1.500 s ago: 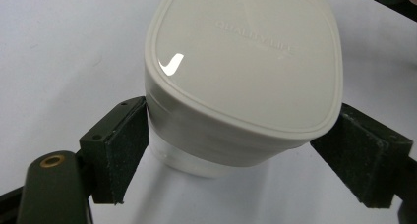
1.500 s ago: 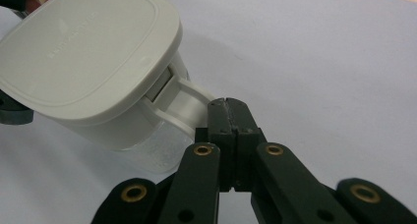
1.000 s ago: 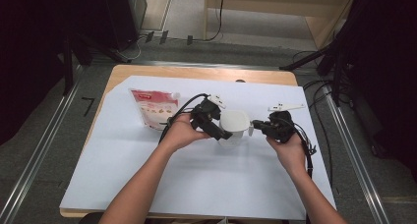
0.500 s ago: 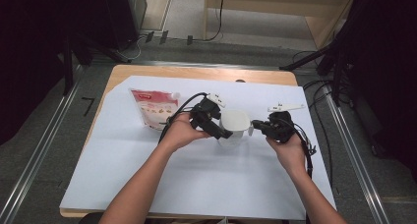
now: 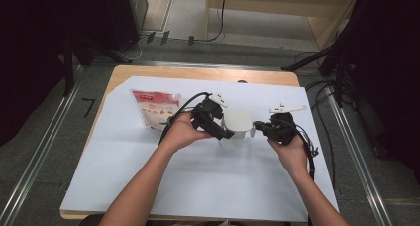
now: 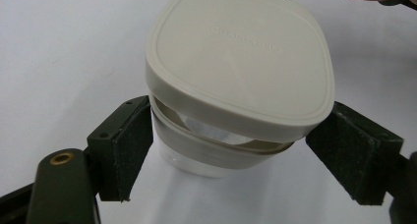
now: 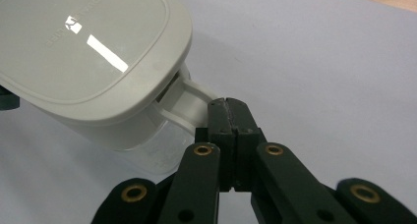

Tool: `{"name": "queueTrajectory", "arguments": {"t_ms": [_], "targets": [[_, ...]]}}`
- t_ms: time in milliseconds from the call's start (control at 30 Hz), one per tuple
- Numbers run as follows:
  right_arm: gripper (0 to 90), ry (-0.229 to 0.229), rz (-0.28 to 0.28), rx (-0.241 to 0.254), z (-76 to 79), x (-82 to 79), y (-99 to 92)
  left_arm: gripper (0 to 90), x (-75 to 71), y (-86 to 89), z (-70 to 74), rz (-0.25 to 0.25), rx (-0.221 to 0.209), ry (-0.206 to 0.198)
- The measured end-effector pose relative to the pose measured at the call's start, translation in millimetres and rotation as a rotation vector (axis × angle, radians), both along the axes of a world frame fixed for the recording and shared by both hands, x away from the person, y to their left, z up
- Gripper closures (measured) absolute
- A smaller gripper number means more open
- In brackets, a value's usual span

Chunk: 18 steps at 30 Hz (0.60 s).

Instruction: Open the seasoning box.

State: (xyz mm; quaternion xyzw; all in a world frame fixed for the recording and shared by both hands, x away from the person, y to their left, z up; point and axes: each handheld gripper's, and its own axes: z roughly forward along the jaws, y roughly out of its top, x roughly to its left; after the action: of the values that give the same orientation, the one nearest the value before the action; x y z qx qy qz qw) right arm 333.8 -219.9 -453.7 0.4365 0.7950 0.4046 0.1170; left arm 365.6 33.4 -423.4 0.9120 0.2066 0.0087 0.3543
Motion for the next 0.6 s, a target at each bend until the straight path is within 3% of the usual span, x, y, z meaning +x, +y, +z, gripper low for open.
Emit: {"name": "queueTrajectory", "arguments": {"t_ms": [100, 267, 333, 433, 600], "targets": [[90.0, 0.000, 0.001, -0.001, 0.1, 0.0, 0.0, 19.5, -1.9, -1.3, 3.0, -0.007, 0.021, -0.025], [90.0, 0.001, 0.003, 0.000, -0.2, 0.0, -0.2, 25.5, -5.9, 2.8, 16.2, -0.026, -0.037, -0.054], [90.0, 0.002, 0.005, 0.002, -0.3, 0.1, -0.3, 40.7, -6.1, 4.0, 17.9, -0.048, -0.065, -0.025], [90.0, 0.002, 0.007, -0.003, -0.3, -0.1, -0.4, 41.6, -7.5, 1.9, 17.1, -0.060, -0.030, -0.026], [90.0, 0.007, 0.007, 0.000, -0.3, -0.3, -0.5, 53.3, -10.0, 0.7, 20.6, -0.077, -0.033, -0.018]]}}
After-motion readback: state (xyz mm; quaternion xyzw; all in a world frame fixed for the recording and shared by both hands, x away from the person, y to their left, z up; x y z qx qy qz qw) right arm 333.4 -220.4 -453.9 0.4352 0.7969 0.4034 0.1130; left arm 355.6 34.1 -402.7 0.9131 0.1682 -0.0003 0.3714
